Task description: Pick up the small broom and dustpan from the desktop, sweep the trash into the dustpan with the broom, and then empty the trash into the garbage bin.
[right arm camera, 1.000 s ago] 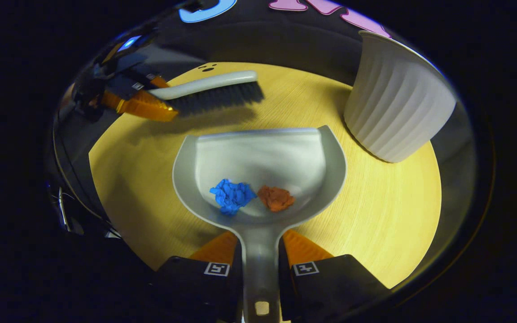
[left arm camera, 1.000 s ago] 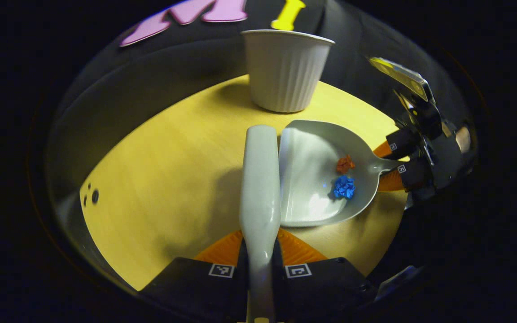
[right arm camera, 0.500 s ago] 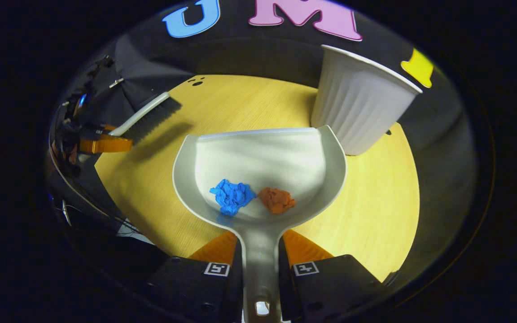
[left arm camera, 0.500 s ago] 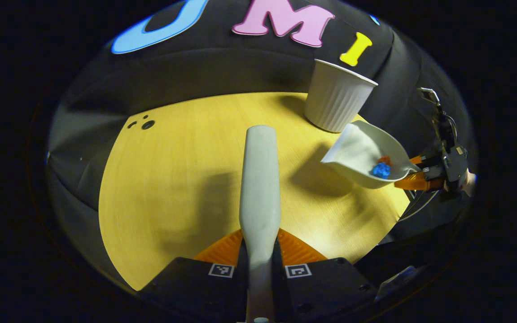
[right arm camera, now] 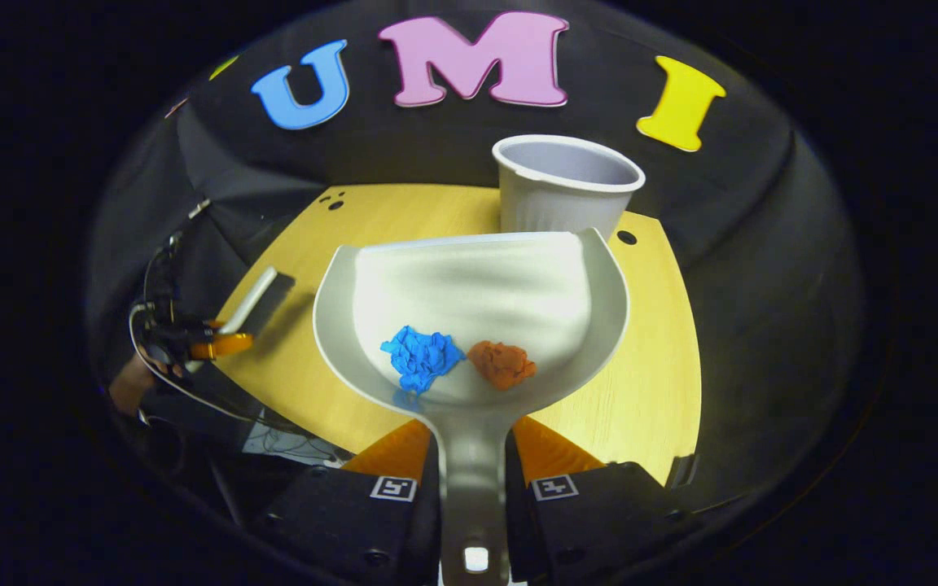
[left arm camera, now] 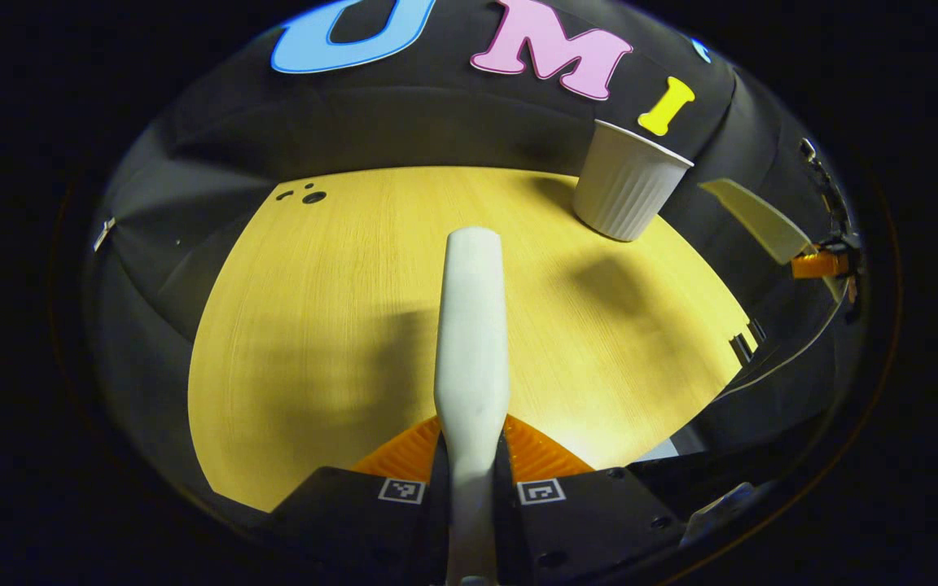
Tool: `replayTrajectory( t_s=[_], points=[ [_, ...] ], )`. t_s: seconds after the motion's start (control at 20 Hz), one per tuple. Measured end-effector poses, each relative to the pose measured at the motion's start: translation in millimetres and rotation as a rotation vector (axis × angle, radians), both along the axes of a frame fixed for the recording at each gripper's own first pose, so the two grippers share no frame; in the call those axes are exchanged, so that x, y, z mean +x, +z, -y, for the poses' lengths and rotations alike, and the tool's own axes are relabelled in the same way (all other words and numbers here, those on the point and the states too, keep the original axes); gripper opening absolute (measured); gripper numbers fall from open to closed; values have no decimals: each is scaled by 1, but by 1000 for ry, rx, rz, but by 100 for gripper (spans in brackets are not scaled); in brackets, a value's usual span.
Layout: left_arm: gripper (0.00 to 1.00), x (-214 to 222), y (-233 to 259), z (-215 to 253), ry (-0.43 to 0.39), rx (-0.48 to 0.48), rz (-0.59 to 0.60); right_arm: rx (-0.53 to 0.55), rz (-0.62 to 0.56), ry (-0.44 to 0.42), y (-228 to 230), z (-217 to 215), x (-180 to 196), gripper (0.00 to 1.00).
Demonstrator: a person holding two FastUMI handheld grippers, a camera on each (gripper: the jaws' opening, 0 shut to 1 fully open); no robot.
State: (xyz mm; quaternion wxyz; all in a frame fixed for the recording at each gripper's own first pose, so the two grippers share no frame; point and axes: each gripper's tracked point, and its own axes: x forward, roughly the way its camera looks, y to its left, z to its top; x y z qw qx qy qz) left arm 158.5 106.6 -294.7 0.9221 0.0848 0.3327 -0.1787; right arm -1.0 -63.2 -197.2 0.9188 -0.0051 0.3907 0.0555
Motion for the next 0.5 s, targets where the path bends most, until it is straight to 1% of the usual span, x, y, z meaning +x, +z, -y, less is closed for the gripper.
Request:
replayTrajectory(
  t_s=[0.1,0.25,0.3,0.35,0.5],
  points=[
    [27,-5,-5,-10,24,-18,-4,-48,24,-19,20,14,-2,36],
    [25,-13,-5,-24,67,-52,2,-70,50,-37,40,29,9,36],
    [27,-15,-6,-30,81,-59,4,-82,55,-50,42,34,15,36],
    [25,-18,-7,-36,93,-65,5,-92,55,-57,49,42,23,36],
    [27,-29,-9,-59,146,-90,-2,-144,86,-75,73,62,55,36]
  ],
)
